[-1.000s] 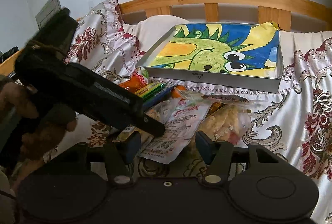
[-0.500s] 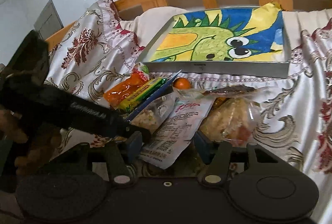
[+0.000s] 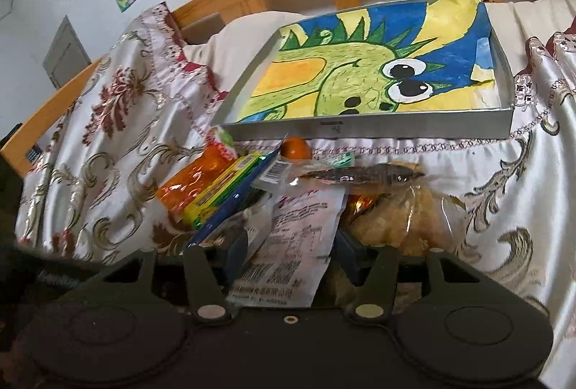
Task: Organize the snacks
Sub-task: 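Grasp the black-labelled nut bag with left tool while right grasps pink seaweed bag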
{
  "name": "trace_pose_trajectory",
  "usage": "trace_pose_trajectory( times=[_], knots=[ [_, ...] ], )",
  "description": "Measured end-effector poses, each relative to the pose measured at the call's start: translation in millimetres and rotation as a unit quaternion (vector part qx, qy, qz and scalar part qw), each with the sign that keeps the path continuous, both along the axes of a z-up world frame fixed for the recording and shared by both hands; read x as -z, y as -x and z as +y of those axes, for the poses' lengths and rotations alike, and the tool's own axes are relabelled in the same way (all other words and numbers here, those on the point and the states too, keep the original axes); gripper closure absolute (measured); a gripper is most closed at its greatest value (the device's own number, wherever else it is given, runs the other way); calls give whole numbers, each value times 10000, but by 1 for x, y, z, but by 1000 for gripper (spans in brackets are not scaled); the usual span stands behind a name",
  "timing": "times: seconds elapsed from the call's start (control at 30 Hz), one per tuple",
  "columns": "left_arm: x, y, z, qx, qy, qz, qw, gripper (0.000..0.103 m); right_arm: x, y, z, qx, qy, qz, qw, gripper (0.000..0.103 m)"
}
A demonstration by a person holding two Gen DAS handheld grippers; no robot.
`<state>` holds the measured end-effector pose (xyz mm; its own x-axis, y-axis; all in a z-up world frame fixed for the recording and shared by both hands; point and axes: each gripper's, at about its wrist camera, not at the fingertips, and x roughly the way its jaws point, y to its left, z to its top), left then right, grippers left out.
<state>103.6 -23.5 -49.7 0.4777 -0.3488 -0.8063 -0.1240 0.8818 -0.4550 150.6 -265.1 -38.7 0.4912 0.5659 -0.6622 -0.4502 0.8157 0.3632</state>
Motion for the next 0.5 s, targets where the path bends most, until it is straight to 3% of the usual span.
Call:
trace_pose_trajectory(
  times=[0.13,0.27,0.5],
  knots=[
    [1,0,0,-19,7,4,10000,65,3,-10,4,8,-7,-51,10000,48],
    [0,1,0,-54,13,-6,10000,65,1,-11,-2,28,-82,-40,10000,67],
    [0,2,1,-116,52,-23,9999,65,-5,-2,-5,-171,-381,-41,9991,68]
  ],
)
